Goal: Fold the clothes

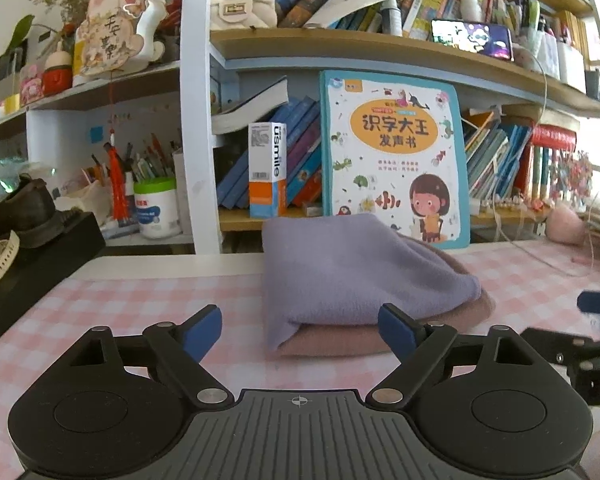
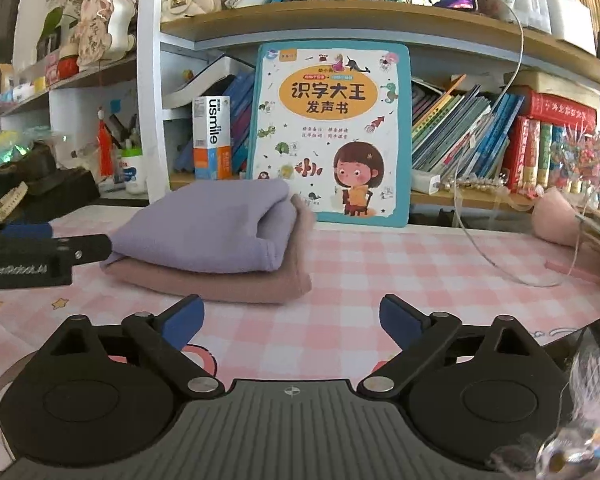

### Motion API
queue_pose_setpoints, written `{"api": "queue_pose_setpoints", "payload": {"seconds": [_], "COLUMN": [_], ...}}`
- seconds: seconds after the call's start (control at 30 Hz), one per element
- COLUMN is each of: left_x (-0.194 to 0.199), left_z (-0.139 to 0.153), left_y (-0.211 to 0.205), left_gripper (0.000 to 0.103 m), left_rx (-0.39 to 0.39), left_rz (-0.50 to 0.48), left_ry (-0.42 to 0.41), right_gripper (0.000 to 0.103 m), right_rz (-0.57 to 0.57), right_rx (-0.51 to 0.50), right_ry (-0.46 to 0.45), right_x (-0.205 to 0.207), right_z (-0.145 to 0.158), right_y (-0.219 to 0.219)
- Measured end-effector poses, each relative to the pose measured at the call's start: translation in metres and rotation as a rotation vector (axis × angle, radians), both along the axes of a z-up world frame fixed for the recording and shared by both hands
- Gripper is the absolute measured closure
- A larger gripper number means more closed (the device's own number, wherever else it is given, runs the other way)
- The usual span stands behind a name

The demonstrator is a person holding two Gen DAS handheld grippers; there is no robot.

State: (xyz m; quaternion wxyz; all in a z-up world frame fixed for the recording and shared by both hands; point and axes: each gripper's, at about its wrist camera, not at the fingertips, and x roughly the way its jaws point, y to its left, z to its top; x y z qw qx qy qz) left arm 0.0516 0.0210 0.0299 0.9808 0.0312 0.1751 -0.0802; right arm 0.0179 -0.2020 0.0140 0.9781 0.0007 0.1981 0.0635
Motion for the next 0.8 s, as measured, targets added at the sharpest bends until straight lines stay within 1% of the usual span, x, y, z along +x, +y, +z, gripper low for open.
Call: {"api": "queue_pose_setpoints", "payload": {"seconds": [0.13, 0.3, 0.47, 0.63, 0.8], "left_x": [-0.0041, -0.0037, -0.0088, -0.0063, -0.0071], "left_z": [-0.0044, -0.0082, -0.0083, -0.0091, -0.0092], "left_y": [-0.0013, -0.0020, -0.0002, 0.0022, 0.0033], "left_gripper": [0.009, 0.008, 0.005, 0.005, 0.004], "left_rx": [0.025, 0.034, 0.038, 0.035, 0.028], "left_rz": [-0.015, -0.038, -0.035, -0.023, -0.013], "left_ry": [-0.004, 0.031, 0.037, 0.048, 0.044], "right_gripper": [0.000, 0.000, 0.000, 0.000, 0.000], "right_rz": [-0.021, -0.039, -0.040, -0.034, -0.034], "right_rx": [-0.018, -0.040, -0.036, -0.023, -0.030], "right_ry": [0.006, 0.018, 0.010, 0.007, 0.007], "right_x": [0.0012, 0.0030, 0.0012, 0.0006, -0.0031], "right_z": [-0.0006, -0.0014, -0.0007, -0.0001, 0.0000], "right_y": [0.0013, 0.0027, 0.0012, -0.0007, 0.0021]}}
